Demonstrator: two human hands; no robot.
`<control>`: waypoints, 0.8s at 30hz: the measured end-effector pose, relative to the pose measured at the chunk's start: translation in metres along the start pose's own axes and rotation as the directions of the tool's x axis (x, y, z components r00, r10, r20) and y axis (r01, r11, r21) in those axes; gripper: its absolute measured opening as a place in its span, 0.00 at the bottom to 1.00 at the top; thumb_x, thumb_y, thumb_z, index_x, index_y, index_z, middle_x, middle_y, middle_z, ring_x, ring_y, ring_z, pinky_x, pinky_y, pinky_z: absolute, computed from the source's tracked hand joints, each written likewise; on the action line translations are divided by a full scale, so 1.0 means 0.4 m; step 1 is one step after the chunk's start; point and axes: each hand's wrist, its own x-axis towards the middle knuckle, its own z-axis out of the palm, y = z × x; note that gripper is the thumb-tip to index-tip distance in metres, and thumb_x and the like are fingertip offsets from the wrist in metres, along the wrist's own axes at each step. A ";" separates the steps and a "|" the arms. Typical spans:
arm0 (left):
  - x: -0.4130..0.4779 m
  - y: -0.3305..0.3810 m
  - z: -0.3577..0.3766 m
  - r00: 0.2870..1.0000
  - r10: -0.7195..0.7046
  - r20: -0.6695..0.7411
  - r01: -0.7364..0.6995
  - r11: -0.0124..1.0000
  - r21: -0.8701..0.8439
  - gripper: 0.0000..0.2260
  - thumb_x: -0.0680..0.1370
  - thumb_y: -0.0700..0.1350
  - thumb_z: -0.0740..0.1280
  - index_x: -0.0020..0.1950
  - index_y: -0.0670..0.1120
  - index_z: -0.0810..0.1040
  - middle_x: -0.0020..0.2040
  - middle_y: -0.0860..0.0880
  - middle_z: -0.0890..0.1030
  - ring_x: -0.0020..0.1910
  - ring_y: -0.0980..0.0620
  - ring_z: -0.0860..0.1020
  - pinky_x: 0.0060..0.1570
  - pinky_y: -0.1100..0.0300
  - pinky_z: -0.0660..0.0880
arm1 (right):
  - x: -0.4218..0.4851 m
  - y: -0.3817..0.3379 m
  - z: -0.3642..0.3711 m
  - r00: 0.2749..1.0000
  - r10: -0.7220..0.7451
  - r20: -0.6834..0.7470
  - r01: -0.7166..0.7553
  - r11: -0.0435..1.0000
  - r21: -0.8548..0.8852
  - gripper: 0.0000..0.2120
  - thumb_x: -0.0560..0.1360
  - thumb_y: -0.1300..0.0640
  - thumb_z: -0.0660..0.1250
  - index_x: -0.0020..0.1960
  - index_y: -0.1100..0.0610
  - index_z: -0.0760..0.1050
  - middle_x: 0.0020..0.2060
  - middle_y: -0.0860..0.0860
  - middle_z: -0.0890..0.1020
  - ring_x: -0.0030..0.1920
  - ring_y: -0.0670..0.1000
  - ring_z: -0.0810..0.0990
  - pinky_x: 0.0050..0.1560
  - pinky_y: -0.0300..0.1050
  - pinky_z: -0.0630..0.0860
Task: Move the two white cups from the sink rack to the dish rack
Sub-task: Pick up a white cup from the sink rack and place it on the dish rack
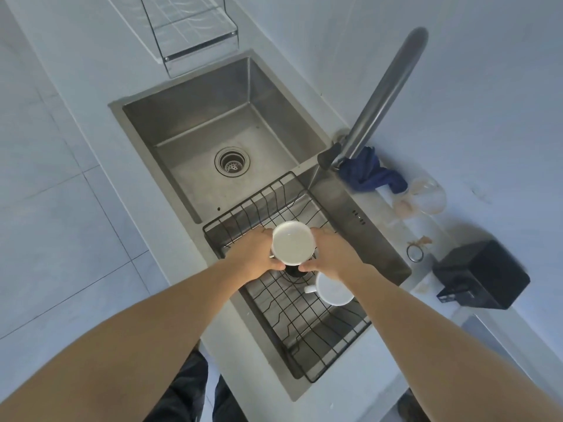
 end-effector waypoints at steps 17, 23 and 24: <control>-0.147 -0.038 -0.274 0.989 -0.007 -0.149 -0.003 0.998 -0.062 0.33 0.67 0.54 0.81 0.69 0.50 0.75 0.60 0.48 0.80 0.58 0.46 0.78 0.58 0.51 0.75 | -0.039 -0.247 -0.172 0.982 -0.164 -0.094 0.171 0.982 0.080 0.38 0.59 0.45 0.81 0.65 0.45 0.71 0.55 0.44 0.79 0.54 0.48 0.78 0.56 0.51 0.75; -0.205 -0.168 -0.440 0.977 0.038 -0.211 -0.064 0.991 -0.119 0.29 0.66 0.51 0.81 0.65 0.50 0.79 0.57 0.48 0.83 0.55 0.48 0.80 0.55 0.54 0.74 | 0.008 -0.454 -0.223 0.967 -0.238 -0.097 0.243 0.969 0.051 0.35 0.59 0.44 0.81 0.63 0.44 0.73 0.51 0.41 0.80 0.51 0.46 0.79 0.53 0.50 0.76; -0.210 -0.196 -0.467 0.974 0.043 -0.221 -0.072 0.990 -0.124 0.29 0.65 0.51 0.81 0.65 0.51 0.79 0.57 0.49 0.83 0.55 0.48 0.80 0.56 0.53 0.75 | 0.021 -0.494 -0.231 0.964 -0.245 -0.105 0.249 0.968 0.030 0.35 0.58 0.43 0.81 0.62 0.44 0.73 0.50 0.40 0.80 0.51 0.46 0.79 0.50 0.48 0.76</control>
